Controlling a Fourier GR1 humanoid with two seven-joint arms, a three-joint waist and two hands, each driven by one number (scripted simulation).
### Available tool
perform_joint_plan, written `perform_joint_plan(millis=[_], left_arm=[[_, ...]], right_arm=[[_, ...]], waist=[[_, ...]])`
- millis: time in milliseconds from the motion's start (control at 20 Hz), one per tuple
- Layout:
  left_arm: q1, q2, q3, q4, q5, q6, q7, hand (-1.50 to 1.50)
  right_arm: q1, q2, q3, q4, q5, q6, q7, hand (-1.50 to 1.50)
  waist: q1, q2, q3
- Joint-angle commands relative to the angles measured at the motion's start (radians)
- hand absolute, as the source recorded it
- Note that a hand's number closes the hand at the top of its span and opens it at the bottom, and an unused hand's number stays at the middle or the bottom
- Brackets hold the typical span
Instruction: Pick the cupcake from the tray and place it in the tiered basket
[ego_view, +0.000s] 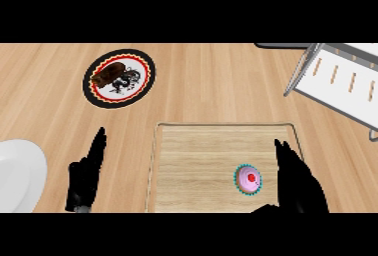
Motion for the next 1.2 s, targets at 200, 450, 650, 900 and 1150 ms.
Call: perform_joint_plan(millis=[200, 450, 650, 900, 1150], left_arm=[[0.011, -0.009, 0.000, 0.021, -0.011, 0.000, 0.002, 0.00], [-0.022, 0.011, 0.037, 0.038, 0.014, -0.030, 0.021, 0.00], [-0.020, -0.006, 0.036, 0.038, 0.012, -0.022, 0.029, 0.00], [-0.024, 0.013, 0.051, 0.043, 0.000, -0.034, 0.016, 0.00], [0.039, 0.004, 0.046, 0.005, 0.012, -0.053, -0.009, 0.00]], right_arm=[[-0.079, 0.220, -0.049, 0.092, 0.084, 0.196, 0.239, -1.50], [-0.102, 0.291, -0.083, 0.160, 0.107, 0.254, 0.239, -1.50], [-0.057, 0.308, -0.111, 0.142, 0.092, 0.268, 0.231, -1.50], [-0.066, 0.310, -0.120, 0.220, 0.080, 0.223, 0.201, -1.50], [0.013, 0.310, -0.090, 0.201, 0.113, 0.189, 0.180, -1.50]], waist=[[-0.006, 0.002, -0.001], [-0.009, 0.004, -0.001], [-0.015, 0.003, 0.000], [-0.008, 0.003, 0.001], [-0.008, 0.000, 0.002]])
